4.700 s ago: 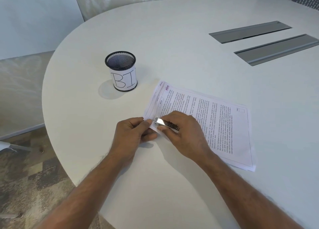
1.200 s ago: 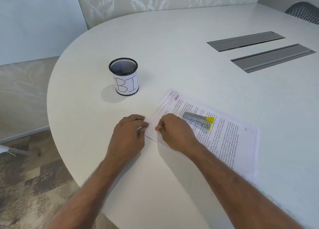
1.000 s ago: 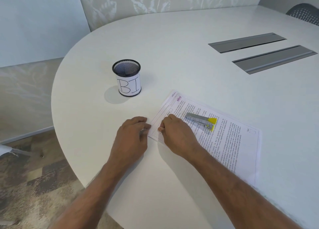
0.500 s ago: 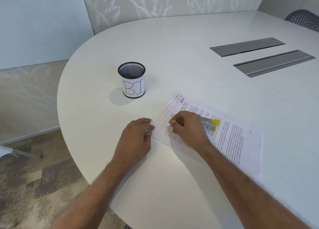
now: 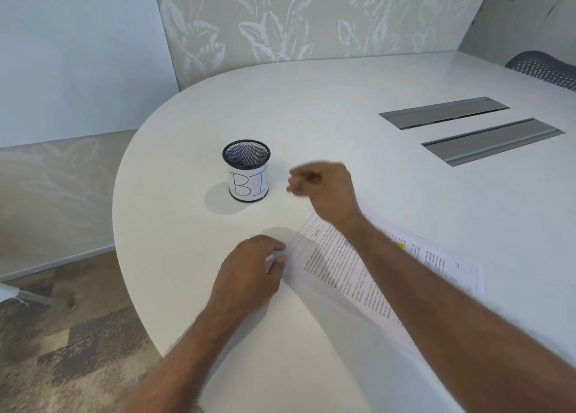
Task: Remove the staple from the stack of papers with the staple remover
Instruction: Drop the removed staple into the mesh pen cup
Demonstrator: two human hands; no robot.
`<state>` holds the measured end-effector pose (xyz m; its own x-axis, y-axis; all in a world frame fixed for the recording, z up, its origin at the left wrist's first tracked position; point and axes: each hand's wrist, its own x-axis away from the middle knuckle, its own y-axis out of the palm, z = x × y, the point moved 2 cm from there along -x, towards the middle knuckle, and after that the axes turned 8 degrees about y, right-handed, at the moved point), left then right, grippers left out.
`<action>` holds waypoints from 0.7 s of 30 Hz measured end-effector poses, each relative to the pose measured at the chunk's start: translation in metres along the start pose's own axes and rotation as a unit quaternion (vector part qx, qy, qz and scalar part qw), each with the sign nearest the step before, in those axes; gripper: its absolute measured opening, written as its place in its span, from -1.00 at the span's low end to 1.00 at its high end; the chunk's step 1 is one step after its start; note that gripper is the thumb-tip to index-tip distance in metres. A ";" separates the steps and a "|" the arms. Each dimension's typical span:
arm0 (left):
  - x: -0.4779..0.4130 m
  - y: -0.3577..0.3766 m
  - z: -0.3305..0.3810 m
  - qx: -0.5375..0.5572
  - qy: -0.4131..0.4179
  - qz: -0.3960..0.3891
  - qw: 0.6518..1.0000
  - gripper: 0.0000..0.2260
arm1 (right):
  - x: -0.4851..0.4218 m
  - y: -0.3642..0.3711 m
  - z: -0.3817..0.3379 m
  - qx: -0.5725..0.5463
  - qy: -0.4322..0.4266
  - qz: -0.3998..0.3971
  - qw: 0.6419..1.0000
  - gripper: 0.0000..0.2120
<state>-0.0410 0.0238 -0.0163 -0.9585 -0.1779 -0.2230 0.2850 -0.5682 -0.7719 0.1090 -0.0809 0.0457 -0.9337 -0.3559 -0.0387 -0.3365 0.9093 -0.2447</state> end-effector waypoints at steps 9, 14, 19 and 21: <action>-0.006 -0.002 0.006 0.010 -0.013 0.007 1.000 -0.77 | -0.082 0.048 -0.080 0.386 -0.183 -0.075 0.901 -0.79; -0.010 -0.004 0.008 0.013 -0.019 0.016 1.000 -0.78 | -0.090 0.065 -0.083 0.500 -0.172 -0.148 0.836 -0.74; -0.012 -0.005 0.009 0.010 -0.023 0.016 1.000 -0.78 | -0.089 0.065 -0.089 0.471 -0.188 -0.135 0.851 -0.76; -0.012 -0.004 0.008 0.007 -0.024 0.014 1.000 -0.77 | -0.086 0.060 -0.090 0.448 -0.195 -0.130 0.863 -0.77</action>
<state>-0.0306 0.0214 -0.0058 -0.9483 -0.2327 -0.2159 0.3131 -0.5726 -0.7577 0.1580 0.0231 0.1217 -0.6705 -0.7265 -0.1506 -0.1357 0.3196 -0.9378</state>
